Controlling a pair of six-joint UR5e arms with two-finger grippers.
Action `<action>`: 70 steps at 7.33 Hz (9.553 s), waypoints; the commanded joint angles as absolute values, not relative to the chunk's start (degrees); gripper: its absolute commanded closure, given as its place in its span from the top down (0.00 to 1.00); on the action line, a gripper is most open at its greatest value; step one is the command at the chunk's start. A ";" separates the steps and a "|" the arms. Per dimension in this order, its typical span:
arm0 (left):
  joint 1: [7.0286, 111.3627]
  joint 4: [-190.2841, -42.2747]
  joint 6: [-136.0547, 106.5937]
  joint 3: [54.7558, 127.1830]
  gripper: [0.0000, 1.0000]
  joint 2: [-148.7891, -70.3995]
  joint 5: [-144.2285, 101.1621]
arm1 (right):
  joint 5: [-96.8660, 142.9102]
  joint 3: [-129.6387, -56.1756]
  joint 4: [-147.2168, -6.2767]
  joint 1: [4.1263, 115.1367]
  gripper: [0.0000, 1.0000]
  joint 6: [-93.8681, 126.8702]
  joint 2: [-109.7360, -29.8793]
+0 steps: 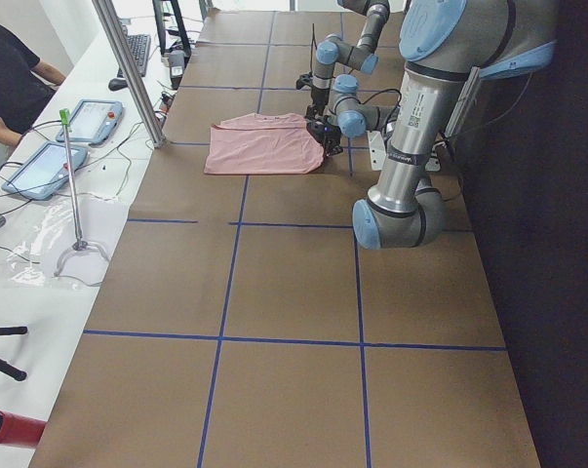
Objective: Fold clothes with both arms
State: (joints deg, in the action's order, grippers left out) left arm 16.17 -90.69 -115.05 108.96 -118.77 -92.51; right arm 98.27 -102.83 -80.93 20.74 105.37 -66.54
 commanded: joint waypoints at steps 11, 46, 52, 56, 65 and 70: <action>15.91 -90.44 -114.96 110.38 0.00 -118.57 -92.55 | 98.87 -106.25 -80.95 21.27 0.00 104.94 -66.09; 70.96 -97.33 -37.48 104.49 1.00 -110.32 -119.47 | 131.92 -85.86 -85.72 83.09 1.00 11.75 -75.03; 87.62 -90.96 4.05 103.54 1.00 -92.84 -131.57 | 135.61 -98.69 -101.26 97.38 1.00 -13.72 -90.17; 87.10 -103.88 5.80 86.50 1.00 -92.37 -129.65 | 136.14 -99.49 -101.78 96.77 1.00 -13.54 -91.93; 87.28 -93.78 5.80 91.41 1.00 -91.58 -130.43 | 135.53 -93.64 -91.02 88.77 1.00 -4.22 -92.64; 87.28 -93.69 5.28 91.05 1.00 -91.58 -130.52 | 135.79 -92.55 -89.38 89.03 1.00 -4.13 -92.90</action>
State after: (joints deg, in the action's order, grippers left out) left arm 87.28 -93.76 5.65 91.15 -91.58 -130.45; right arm 135.69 -92.63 -89.44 88.95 -4.14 -92.76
